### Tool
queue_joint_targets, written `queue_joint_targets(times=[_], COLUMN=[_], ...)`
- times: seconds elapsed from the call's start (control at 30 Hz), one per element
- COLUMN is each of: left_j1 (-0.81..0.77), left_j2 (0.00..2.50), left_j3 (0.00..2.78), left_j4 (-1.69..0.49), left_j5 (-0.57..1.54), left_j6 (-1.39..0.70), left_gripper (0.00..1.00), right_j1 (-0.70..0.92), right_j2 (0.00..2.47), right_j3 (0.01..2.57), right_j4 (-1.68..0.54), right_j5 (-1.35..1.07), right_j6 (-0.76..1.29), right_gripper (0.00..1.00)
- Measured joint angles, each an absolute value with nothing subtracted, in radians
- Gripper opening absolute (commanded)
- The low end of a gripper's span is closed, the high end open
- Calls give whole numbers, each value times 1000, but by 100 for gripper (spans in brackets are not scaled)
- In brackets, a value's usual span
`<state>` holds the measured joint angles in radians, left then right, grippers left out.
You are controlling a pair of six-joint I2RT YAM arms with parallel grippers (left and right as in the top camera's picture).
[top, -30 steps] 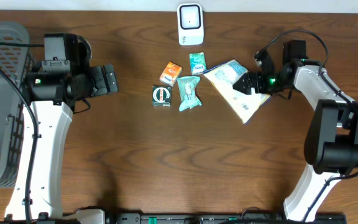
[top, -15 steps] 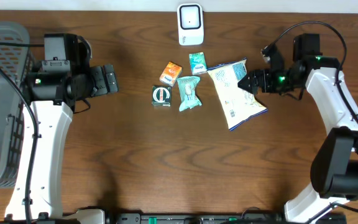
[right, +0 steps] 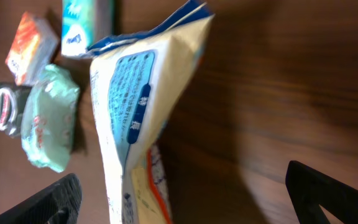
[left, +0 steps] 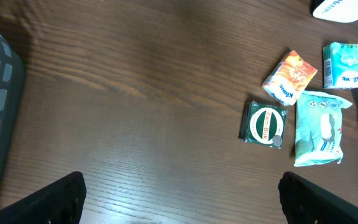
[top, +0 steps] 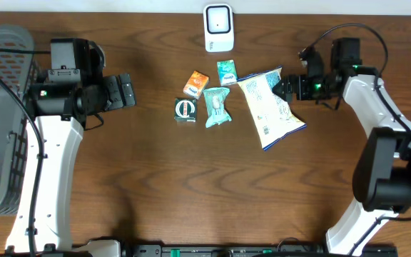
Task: Scan the item barcode
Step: 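Raise the snack bag toward the scanner with the right gripper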
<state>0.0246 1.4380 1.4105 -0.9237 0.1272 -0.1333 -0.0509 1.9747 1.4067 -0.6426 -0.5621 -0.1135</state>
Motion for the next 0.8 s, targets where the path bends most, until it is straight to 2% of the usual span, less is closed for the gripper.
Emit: queue_joint_targets(times=[0.1,0.17,0.2,0.23,0.3,0.33,0.37,0.4,0.63,0.8], left_j1=[25,25,25,25,25,25,25,25,25,25], left_j2=[1438,1438,1438,1438,1438,1438,1438,1438,1438,1438], left_j3=[1411,1411,1411,1411,1411,1411,1411,1411,1411,1411], left_j4=[-924,-924,-924,-924,-924,-924,-924,-924,-924,-924], left_j5=[127,127,127,127,127,127,127,128,127,127], left_j6=[-133,-133,-133,-133,-133,-133,-133,-133,-133,-133], left_gripper=[98,98,98,98,98,97,98,98,98,98], right_j1=[-34,-17,-11,-4,4,7,8,9,-4,-39], right_j2=[2040,2095,2112,2123,2126,2131,2134,2136,2132,2038], right_j3=[1407,1407,1407,1407,1407,1407,1407,1407,1407,1405], right_j4=[-643,-647,-651,-651,-664,-667,-667,-668,-630,-470], right_j5=[-632,-672,-694,-728,-748,-757,-765,-781,-994,-1184], right_j6=[-124,-130,-133,-141,-144,-139,-141,-142,-136,-10], right_gripper=[96,82,68,61,40,24,16,1,1,1])
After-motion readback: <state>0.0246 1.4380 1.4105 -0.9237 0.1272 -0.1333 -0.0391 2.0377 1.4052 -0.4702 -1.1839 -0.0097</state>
